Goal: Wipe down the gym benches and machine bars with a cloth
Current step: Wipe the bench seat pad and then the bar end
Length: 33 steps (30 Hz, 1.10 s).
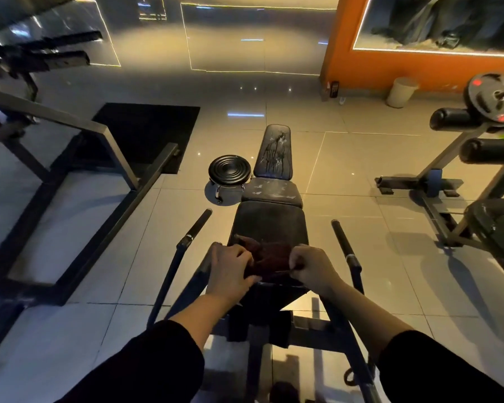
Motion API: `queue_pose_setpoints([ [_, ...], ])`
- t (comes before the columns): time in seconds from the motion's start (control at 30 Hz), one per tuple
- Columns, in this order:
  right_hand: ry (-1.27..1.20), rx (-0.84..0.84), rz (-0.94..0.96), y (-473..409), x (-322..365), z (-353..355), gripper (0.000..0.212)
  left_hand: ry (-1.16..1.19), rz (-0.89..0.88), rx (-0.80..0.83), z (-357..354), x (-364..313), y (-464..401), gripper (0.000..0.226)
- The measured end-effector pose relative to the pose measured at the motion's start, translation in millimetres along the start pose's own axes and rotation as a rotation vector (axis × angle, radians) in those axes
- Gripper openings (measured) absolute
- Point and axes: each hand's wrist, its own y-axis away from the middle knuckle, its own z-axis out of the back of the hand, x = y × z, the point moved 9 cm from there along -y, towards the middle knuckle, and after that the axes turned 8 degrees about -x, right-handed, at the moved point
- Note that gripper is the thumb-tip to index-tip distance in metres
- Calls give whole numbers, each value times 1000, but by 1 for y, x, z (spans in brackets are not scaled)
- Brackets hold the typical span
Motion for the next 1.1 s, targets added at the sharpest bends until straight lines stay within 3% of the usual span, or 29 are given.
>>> queue_pose_setpoints([
  [0.1,-39,37,-37,-2,1,-6,12,49,44,14,-8,6,0,37],
  [0.23,106,71,5,-7,6,-17,39,62,49,5,-11,2,1,27],
  [0.3,179,82,9,-9,8,-22,29,86,63,-23,-11,1,0,16],
  [0.4,40,-24,-9,-13,16,-14,11,127,73,-41,-8,1,-3,23],
  [0.5,-138,-141,0,-25,30,7,14,101,66,-6,-5,1,-10,44],
  [0.57,-204,-192,-25,-36,40,22,18,59,74,-17,2,3,-18,37],
  [0.7,-205,-307,-49,-58,51,47,26,67,133,-190,41,4,-41,24],
  [0.93,-309,-561,121,-73,93,105,20,9,64,-515,136,-10,-92,30],
  [1.1,-306,-619,172,-58,105,124,32,13,-17,-539,144,-23,-90,30],
])
